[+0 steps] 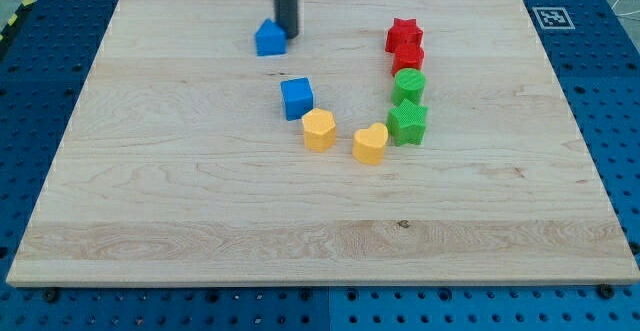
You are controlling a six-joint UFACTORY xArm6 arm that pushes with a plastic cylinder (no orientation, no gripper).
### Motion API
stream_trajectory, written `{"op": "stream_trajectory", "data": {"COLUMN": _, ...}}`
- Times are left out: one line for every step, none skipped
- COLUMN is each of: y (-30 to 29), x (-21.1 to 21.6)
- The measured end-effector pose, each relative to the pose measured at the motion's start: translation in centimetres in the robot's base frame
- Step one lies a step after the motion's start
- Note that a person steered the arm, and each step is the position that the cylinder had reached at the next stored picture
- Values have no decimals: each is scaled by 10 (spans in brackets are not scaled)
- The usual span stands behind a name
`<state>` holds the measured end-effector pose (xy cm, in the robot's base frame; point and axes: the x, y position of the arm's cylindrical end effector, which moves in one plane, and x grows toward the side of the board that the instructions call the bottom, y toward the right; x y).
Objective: Move your arm closer to blue cube
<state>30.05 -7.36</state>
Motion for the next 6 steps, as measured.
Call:
{"op": "stream_trajectory", "data": {"y": -59, "x": 39}}
{"op": "stream_trajectory", "data": {"y": -55, "x": 39}}
{"op": "stream_trajectory", "data": {"y": -9, "x": 40}}
{"op": "stream_trajectory", "data": {"y": 57, "x": 64}}
{"op": "stream_trajectory", "data": {"y": 80, "x": 96}}
{"op": "stream_trajectory", "data": {"y": 78, "x": 128}}
